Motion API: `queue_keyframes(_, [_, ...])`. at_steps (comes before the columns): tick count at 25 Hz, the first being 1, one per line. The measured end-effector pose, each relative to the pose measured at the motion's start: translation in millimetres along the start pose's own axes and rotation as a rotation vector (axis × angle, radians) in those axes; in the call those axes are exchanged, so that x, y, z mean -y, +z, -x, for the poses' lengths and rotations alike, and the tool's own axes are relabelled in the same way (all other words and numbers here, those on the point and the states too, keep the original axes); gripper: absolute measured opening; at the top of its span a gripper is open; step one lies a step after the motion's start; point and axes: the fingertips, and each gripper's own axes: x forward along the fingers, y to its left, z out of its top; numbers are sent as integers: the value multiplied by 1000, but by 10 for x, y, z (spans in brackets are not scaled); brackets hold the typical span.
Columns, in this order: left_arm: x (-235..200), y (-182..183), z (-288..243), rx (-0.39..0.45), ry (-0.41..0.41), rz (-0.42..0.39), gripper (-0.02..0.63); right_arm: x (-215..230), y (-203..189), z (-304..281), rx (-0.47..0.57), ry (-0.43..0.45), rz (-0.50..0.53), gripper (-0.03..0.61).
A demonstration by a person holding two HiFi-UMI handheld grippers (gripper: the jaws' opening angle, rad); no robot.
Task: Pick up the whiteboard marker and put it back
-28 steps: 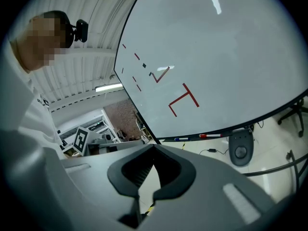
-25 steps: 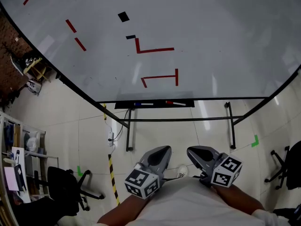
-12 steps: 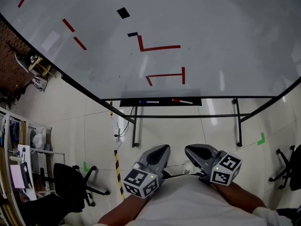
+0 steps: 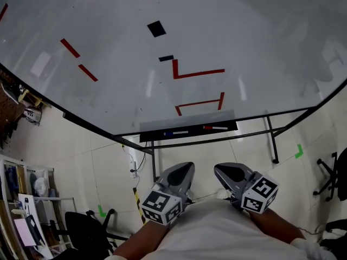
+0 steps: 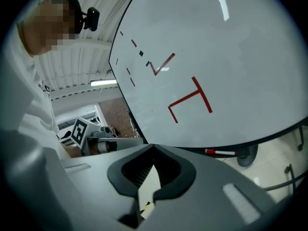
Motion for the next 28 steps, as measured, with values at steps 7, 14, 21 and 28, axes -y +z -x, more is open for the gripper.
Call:
queue_keyframes(7, [-436, 109, 71, -40, -94, -76, 17, -69, 104, -491, 17, -94, 10, 0])
queue_keyframes(14, [-829, 213, 219, -52, -139, -78, 17, -231, 140, -917, 23, -158, 10, 0])
queue_keyframes(21, [-962, 221, 237, -48, -149, -77, 17, -292, 163, -1111, -11, -147, 68, 0])
queue_keyframes(28, [-931, 223, 95, -31, -91, -47, 17, -116, 234, -997, -56, -111, 115, 0])
